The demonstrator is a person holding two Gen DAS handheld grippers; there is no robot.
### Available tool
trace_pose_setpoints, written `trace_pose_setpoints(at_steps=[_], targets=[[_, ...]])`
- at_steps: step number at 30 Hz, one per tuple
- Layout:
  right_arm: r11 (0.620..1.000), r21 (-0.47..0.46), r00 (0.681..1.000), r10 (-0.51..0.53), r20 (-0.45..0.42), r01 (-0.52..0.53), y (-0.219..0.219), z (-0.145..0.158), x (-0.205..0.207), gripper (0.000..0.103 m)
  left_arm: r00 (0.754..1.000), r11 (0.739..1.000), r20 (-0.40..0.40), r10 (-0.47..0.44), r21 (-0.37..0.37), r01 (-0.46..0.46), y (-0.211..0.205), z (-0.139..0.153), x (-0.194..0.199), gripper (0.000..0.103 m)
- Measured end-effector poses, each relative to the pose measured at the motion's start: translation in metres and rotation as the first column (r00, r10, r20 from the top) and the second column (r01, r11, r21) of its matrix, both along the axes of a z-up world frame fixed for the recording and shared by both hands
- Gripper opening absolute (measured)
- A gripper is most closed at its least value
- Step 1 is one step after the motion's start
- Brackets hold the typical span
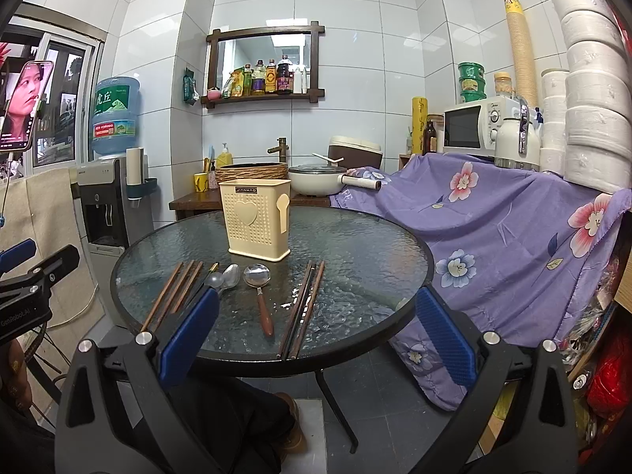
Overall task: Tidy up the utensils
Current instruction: 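Move the left tool toward the wooden chopsticks while the right tool approaches another chopstick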
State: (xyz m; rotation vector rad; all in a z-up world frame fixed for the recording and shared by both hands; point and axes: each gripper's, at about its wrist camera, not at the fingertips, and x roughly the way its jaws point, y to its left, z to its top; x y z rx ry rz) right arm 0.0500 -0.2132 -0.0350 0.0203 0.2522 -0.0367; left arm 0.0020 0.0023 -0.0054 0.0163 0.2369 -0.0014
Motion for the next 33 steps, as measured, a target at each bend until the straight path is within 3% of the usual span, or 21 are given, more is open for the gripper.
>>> trace_pose_setpoints(at_steps=[12, 15, 19, 22, 26, 29, 30, 33], targets=[[1.0, 0.001, 1.0, 0.004, -0.011, -0.004, 0.004, -0.006, 0.003, 0.098, 1.0, 1.0, -0.008, -0.007, 0.006, 0.007, 0.003, -0.005, 0.001, 0.097], [1.0, 0.024, 0.997, 0.007, -0.079, -0.005, 0.0, -0.013, 0.024, 0.098, 0.993, 0.998, -0.11, -0.041, 0.038, 0.046, 0.0, -0.02, 0.028, 0.097], [0.997, 0.068, 0.97, -0.002, -0.242, 0.02, -0.013, -0.033, 0.075, 0.098, 0.949, 0.998, -0.313, -0.033, 0.049, 0.051, 0.007, -0.048, 0.089, 0.097], [0.997, 0.063, 0.947, -0.014, -0.32, 0.037, -0.021, -0.046, 0.116, 0.098, 0.941, 0.998, -0.337, 0.002, 0.064, 0.02, 0.016, -0.058, 0.124, 0.097], [0.994, 0.099, 0.907, 0.001, -0.422, 0.045, -0.031, -0.061, 0.167, 0.098, 0.906, 0.999, -0.422, -0.028, 0.027, 0.044, 0.028, -0.064, 0.164, 0.096], [0.994, 0.101, 0.883, 0.021, -0.468, 0.03, -0.032, -0.068, 0.194, 0.098, 0.885, 0.998, -0.464, -0.023, 0.045, 0.05, 0.033, -0.066, 0.19, 0.09], [0.995, 0.098, 0.88, 0.024, -0.475, 0.026, -0.032, -0.069, 0.2, 0.098, 0.879, 0.997, -0.476, -0.024, 0.048, 0.053, 0.034, -0.068, 0.196, 0.083], [0.995, 0.097, 0.858, 0.04, -0.512, 0.012, -0.035, -0.07, 0.222, 0.095, 0.835, 0.998, -0.549, -0.046, 0.003, 0.057, 0.046, -0.075, 0.227, 0.07]])
